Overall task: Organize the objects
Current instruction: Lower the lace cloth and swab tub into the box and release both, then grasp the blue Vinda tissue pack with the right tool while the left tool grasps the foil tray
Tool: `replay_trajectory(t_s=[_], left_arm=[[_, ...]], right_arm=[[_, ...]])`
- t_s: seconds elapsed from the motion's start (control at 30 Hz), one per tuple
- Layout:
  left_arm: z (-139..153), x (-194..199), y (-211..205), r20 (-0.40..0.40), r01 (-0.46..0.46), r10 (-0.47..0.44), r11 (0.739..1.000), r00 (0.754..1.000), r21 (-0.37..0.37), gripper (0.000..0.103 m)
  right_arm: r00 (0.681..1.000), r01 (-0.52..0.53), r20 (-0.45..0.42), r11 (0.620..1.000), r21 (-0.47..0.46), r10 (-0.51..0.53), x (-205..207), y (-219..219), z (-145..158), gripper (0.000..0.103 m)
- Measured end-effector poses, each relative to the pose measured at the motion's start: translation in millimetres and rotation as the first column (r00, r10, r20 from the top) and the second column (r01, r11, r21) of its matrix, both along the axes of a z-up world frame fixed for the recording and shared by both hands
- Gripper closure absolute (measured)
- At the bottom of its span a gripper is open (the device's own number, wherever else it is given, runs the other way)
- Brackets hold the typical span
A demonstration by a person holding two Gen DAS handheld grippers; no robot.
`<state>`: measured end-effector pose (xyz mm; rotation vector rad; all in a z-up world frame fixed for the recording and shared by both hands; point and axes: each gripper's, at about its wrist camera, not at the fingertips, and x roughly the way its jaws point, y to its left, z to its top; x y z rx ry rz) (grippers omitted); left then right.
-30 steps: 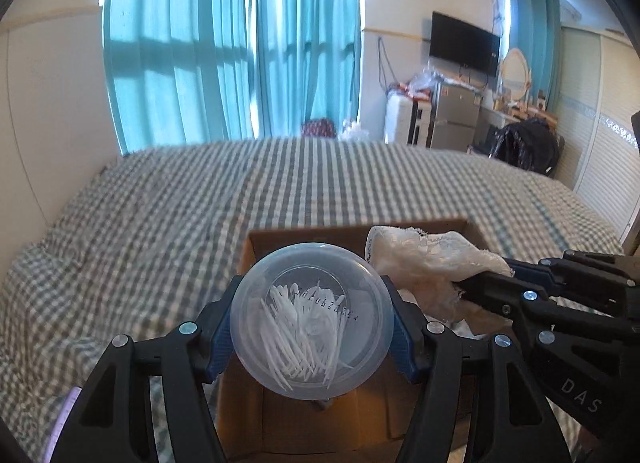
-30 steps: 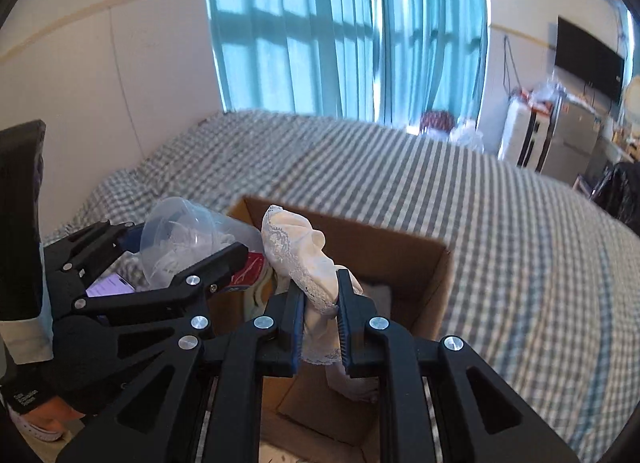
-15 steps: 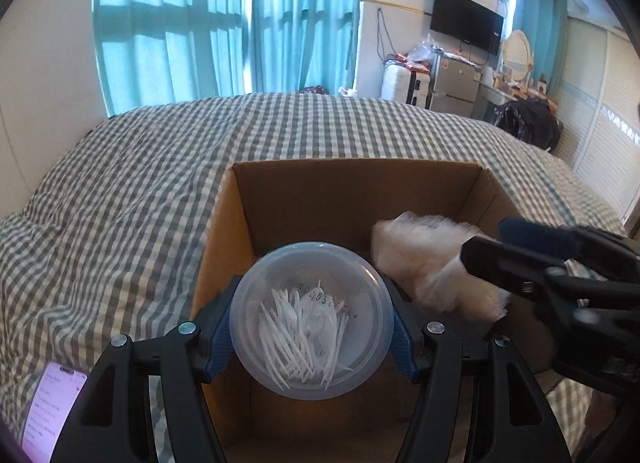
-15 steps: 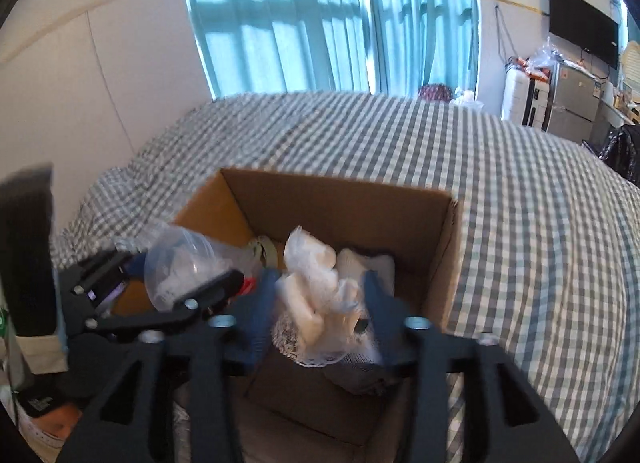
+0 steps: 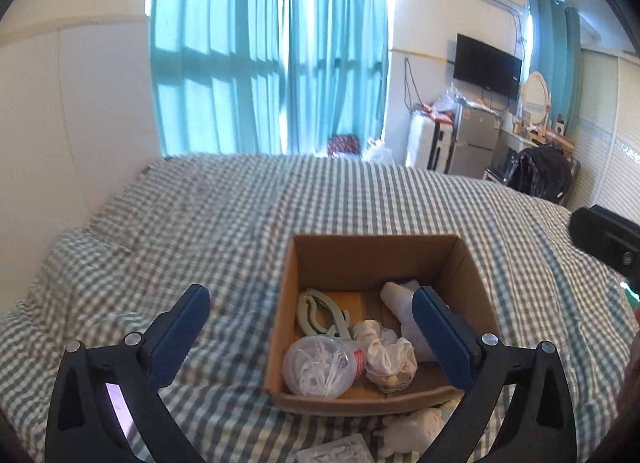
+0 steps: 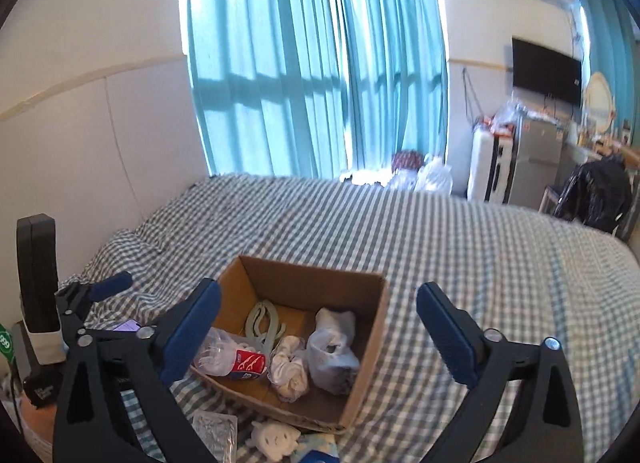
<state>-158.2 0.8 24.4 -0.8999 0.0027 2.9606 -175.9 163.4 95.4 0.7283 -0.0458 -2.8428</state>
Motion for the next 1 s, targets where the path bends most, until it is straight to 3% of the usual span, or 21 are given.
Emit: replay_trajectory(t_s=[0.2,0.37,0.53,0.73,1.0], left_arm=[[18,34,0,-0.023,-0.004,0.003,1.0,1.0,-0.019,0.0],[9,53,7,0.001,-0.006,0.007,0.999,1.0,-0.048,0.0],[-20,68,13,0.056,-0.035,0.038,0.997,0.998,-0.062,0.0],[-67,74,17,0.119,-0.067,0.077,0.994,0.99,-0.083,0.0],[-131,73,21,0.266,-0.047,0.065,0.996,0.962,-0.074,0.0]], right_arm=[[0.999,0.0,-0.053,0.999,0.048,0.003,45,12,25,0.0],[0.999,-0.017,-0.049,0.994,0.105,0.022,67,11,19,0.0],[0.999,-0.049,0.002,0.99,0.131,0.049,73,9,-14,0.0],[0.991,-0.073,0.117,0.993,0.093,0.062,63,11,-73,0.0],[0.972,-0.099,0.223,0.988,0.115,0.072,53,5,-141,0.0]])
